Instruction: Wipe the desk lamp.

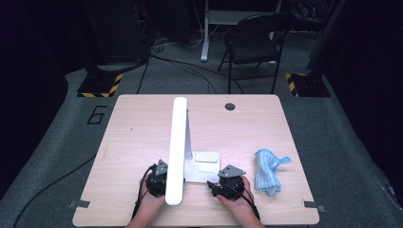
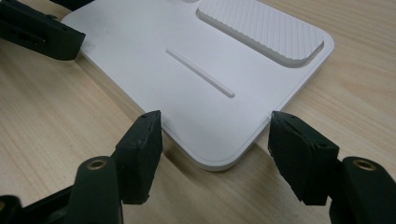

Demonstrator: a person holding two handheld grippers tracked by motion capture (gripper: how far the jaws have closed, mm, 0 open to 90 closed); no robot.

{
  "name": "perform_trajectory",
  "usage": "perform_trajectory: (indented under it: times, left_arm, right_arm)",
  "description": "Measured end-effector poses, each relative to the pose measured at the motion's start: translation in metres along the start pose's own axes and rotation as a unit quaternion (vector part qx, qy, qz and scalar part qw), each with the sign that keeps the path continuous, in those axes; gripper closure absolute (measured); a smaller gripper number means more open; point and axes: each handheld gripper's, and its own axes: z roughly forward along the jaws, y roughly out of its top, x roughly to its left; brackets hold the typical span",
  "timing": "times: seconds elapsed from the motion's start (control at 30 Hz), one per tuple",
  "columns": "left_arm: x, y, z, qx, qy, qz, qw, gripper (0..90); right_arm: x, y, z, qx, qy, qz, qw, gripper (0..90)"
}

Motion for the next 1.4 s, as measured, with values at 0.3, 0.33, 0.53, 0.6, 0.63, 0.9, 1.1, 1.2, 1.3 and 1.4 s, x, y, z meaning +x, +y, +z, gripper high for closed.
perform_trajectory:
  times: [0.3,0.33,0.53,0.6,0.63,0.9,1.1,1.2,1.3,1.4]
  left_arm:
    - [-0.001,0.005,0.007,-0.007,0.013,-0.012,0.9998,33.8]
    - [-0.001,0.005,0.008,-0.011,0.017,-0.016,0.9997,33.7]
    - [0.001,0.007,0.010,-0.012,0.014,-0.010,0.9998,33.7]
    - [0.001,0.007,0.010,-0.013,0.012,-0.013,0.9997,34.1]
    - [0.002,0.007,0.010,-0.013,0.011,-0.012,0.9998,34.1]
    - [0.002,0.008,0.011,-0.015,0.015,-0.012,0.9997,33.9]
    - [0.003,0.007,0.009,-0.012,0.007,-0.014,0.9998,34.1]
    - [0.005,0.008,0.005,-0.022,0.004,-0.021,0.9995,33.1]
    - [0.006,0.009,0.000,-0.040,0.002,-0.039,0.9984,32.1]
    - [0.009,0.011,-0.007,-0.043,0.002,-0.033,0.9985,32.0]
  right_arm:
    - [-0.010,0.003,0.005,-0.003,-0.001,0.014,0.9999,38.1]
    - [-0.012,0.004,0.005,-0.002,0.000,0.017,0.9999,38.7]
    - [-0.016,0.004,0.006,-0.002,-0.002,0.026,0.9997,40.9]
    - [-0.016,0.005,0.006,0.000,-0.001,0.021,0.9998,40.7]
    - [-0.016,0.005,0.006,-0.002,-0.002,0.021,0.9998,40.7]
    - [-0.015,0.004,0.007,0.001,-0.007,0.019,0.9998,40.0]
    - [-0.016,0.004,0.006,0.003,-0.004,0.020,0.9998,37.7]
    - [-0.015,0.004,0.004,0.005,-0.004,0.023,0.9997,35.5]
    - [-0.015,0.003,0.000,0.001,-0.001,0.027,0.9996,35.2]
    - [-0.016,0.003,-0.004,-0.007,0.003,0.027,0.9996,35.2]
